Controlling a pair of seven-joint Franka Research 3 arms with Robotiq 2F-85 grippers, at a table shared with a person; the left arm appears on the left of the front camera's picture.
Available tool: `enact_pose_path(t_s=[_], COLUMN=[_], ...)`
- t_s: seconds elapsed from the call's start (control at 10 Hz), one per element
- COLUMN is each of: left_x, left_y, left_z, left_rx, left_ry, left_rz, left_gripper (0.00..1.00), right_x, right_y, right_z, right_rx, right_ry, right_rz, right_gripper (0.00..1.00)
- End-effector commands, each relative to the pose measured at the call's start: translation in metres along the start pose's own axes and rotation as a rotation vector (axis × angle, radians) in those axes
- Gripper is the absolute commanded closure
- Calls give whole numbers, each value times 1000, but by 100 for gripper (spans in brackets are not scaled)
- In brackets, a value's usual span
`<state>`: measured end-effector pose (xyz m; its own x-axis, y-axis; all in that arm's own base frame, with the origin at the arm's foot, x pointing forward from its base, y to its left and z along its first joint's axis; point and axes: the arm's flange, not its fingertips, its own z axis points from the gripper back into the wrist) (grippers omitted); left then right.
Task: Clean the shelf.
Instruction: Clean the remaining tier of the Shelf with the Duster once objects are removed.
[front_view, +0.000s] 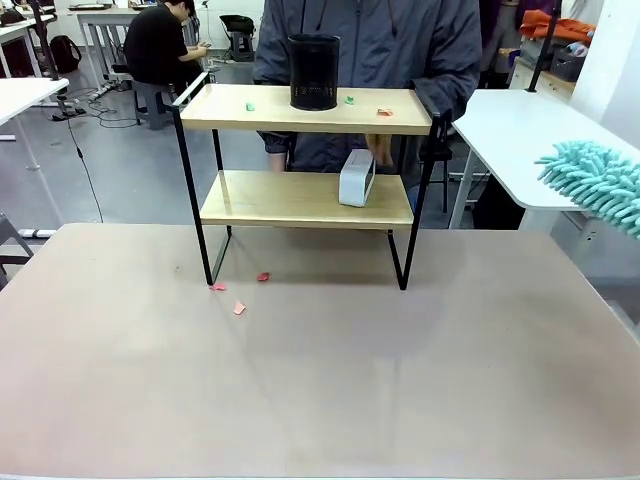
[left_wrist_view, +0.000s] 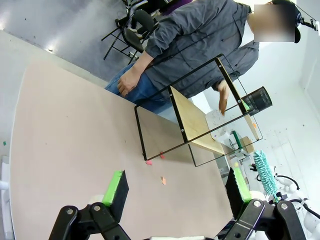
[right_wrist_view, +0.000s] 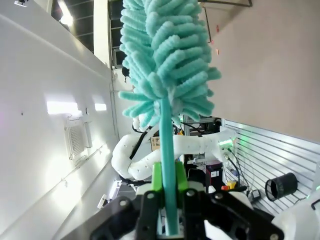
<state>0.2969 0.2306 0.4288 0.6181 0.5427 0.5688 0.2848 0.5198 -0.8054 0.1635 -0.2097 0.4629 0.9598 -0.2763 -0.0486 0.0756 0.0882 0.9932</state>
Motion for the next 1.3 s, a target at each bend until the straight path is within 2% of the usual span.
enact_pose_path(t_s=[0.0,1.2], left_x=[-3,-3], left_y=[0,0], left_z=[-2,-2], left_rx=[-16,-16], left_ry=[-19,-19], left_rz=[-20,-20], left_gripper=[0,0], right_x=[-1,0], right_y=[2,0], right_z=[4,0], right_rx=[12,0], right_ry=[-3,0], right_rz=[26,0], right_gripper=[87,87])
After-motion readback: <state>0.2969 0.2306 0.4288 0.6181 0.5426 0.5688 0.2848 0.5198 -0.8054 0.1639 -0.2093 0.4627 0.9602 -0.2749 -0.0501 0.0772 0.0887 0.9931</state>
